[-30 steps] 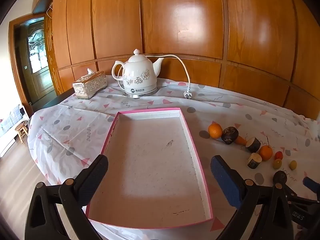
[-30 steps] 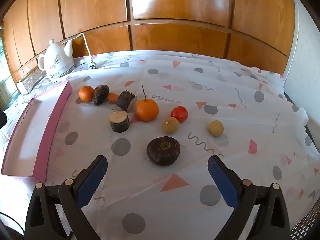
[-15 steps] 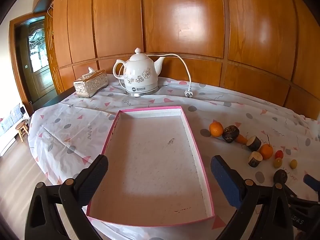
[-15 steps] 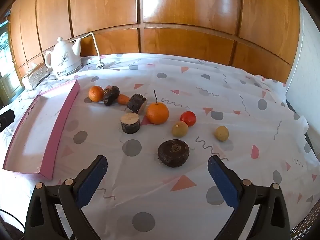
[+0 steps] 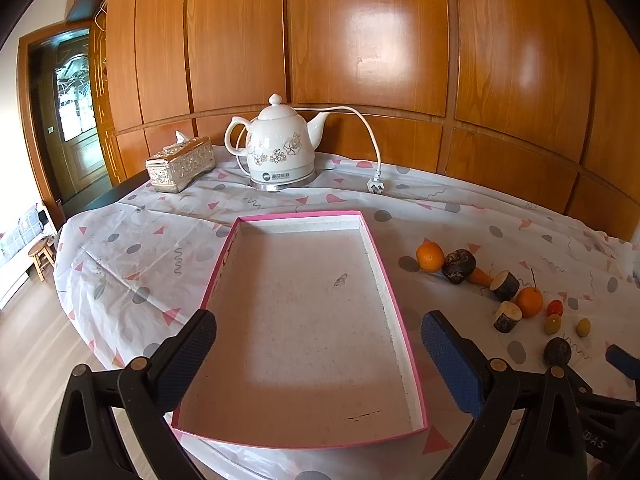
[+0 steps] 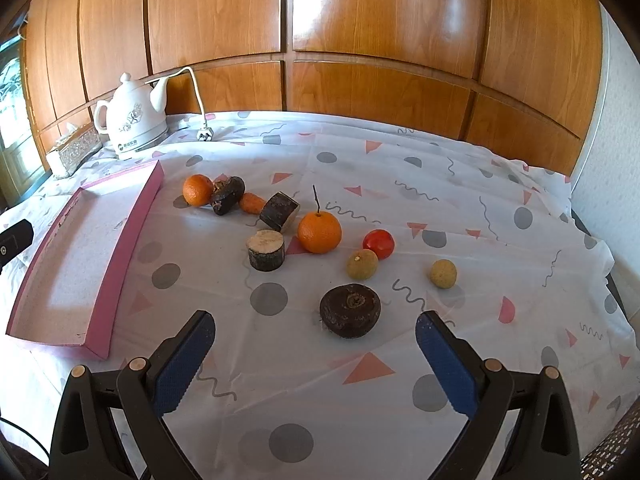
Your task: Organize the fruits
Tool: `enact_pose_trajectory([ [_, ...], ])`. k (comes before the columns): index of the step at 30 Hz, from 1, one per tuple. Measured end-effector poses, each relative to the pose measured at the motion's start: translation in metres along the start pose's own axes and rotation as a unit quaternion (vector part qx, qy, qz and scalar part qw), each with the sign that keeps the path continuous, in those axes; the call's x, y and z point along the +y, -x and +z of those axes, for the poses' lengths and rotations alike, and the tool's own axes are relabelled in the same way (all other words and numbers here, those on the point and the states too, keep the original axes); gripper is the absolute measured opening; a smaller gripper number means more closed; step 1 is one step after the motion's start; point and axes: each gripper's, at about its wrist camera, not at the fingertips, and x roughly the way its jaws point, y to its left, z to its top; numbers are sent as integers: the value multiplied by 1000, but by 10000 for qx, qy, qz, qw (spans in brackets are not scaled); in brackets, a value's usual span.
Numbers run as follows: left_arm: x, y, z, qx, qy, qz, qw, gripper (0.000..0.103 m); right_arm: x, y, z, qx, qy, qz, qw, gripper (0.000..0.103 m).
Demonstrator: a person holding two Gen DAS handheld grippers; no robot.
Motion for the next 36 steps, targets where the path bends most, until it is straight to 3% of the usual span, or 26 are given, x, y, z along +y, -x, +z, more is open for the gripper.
enact_pose_trajectory([
  [36,-6,5,2,-69,-1,-66,10000,103,2,7,4,-174,93,-37,9998,102],
])
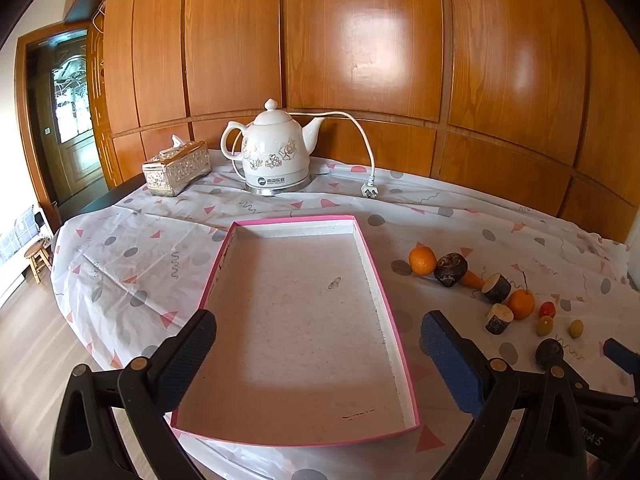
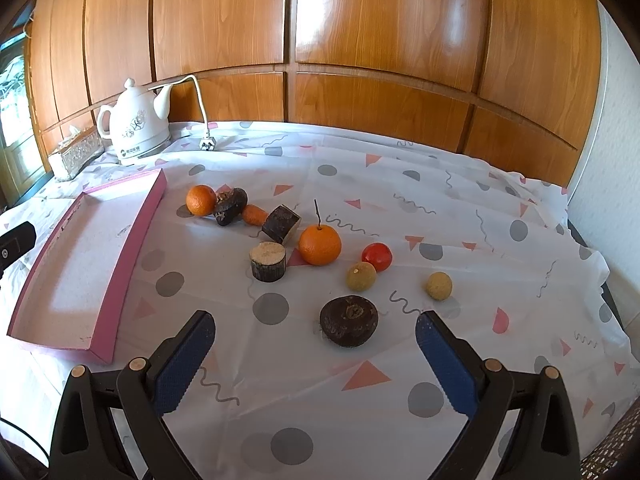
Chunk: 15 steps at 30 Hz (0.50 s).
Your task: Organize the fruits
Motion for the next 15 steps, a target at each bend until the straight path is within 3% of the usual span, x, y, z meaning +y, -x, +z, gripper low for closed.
enact_pose_trajectory([
  [15,-1,3,0,10,4,-52,10000,103,-3,0,-3,-14,-18,-27,10000,102],
])
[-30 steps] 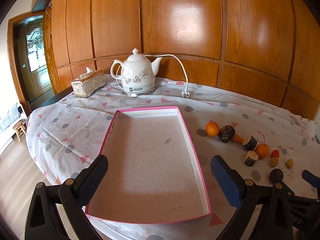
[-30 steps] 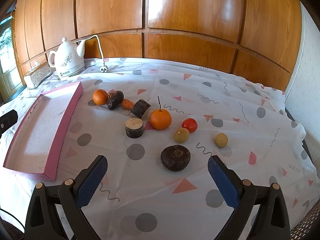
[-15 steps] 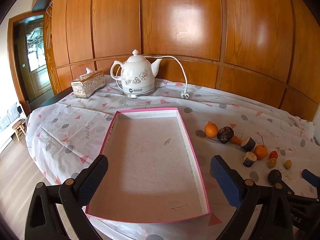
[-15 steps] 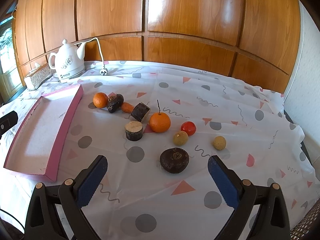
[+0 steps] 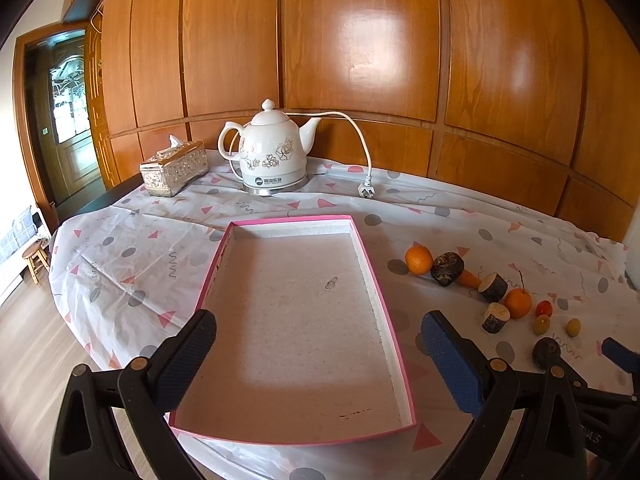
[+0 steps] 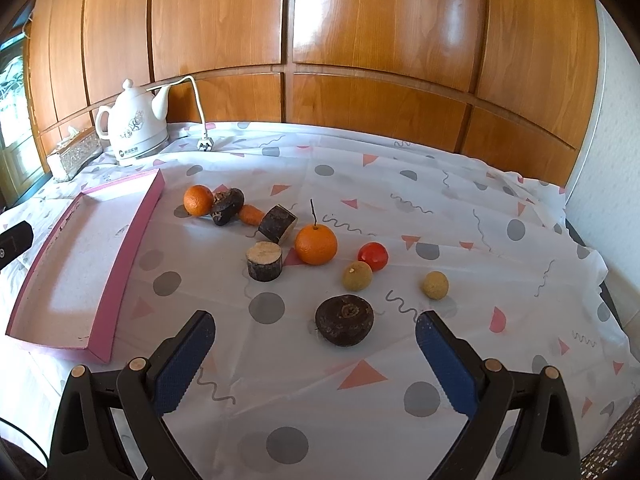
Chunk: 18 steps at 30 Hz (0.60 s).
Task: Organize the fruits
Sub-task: 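Reach the left tool to the orange and close its fingers on it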
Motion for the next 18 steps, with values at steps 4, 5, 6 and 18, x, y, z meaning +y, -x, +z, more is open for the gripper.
enact_pose_trajectory([
  [4,-1,-1,-1,38,-19,-70,10000,103,-6,-2,0,39,-71,-27,10000,102],
  [5,-1,-2,-1,61,-22,-108,9999,103,-8,-3,0,60,-103,-35,9999,102],
  [6,-2,-3,-1,104,-10,-213,9997,103,-11,-4,0,88,-132,-36,9999,102],
  [18,-16,-13,-1,388,-84,-1301,9907,103,-65,-20,-13,398,-634,-465,9961,102],
])
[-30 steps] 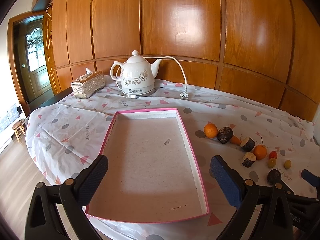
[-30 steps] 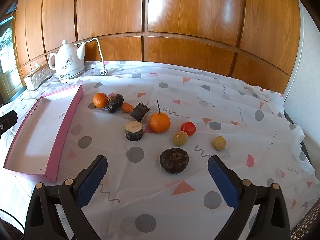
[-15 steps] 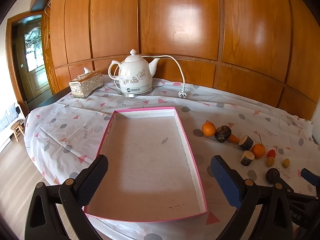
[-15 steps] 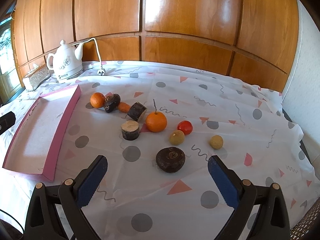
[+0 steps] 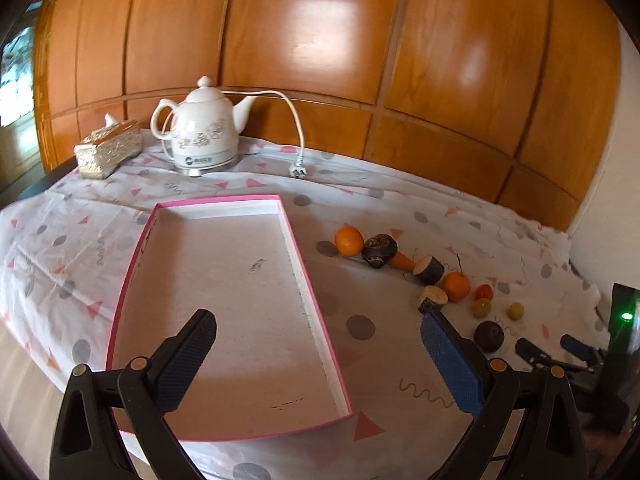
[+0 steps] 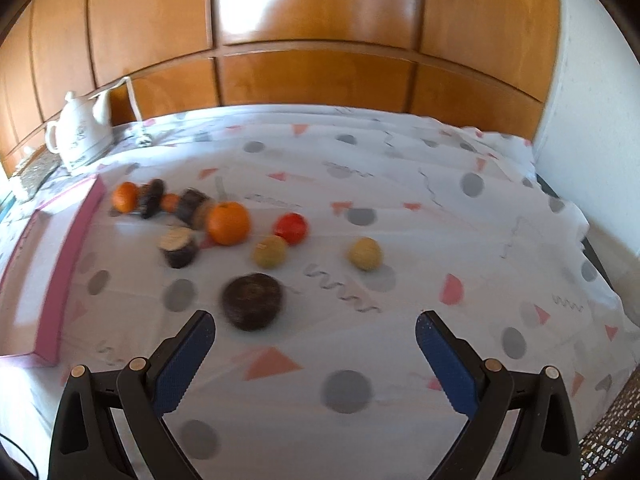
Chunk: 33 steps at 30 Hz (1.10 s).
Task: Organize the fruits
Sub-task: 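Reach the left tool to the orange and close its fingers on it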
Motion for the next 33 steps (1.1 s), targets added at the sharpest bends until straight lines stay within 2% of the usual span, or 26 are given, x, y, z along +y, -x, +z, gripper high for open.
enact_pose_trajectory([
  [6,-11,-13,10,288,-277,-395,9984,103,-33,-11,-5,194,-344,-296,9988,102],
  [11,-20,-26,22,426,-537,-406,9968,103,-52,-16,-9,266,-531,-452,9972,102],
  [13,-23,-33,27,452,-685,-518,9953,103,-55,-19,-10,287,-584,-440,9969,102],
  [18,-29,-52,43,645,-1111,-269,9914,103,-58,-23,-11,268,-574,-425,9971,102],
  [22,-36,-70,59,514,-1558,-28,9864,103,-59,-26,-12,264,-580,-414,9971,102],
  [25,-37,-85,70,556,-1665,-47,9845,102,-60,-27,-12,268,-576,-405,9972,102],
  [29,-41,-106,79,663,-1810,-73,9812,92,-63,-30,-12,295,-607,-420,9968,102],
  [33,-40,-123,84,838,-1711,-177,9815,90,-66,-31,-12,295,-625,-430,9967,102],
])
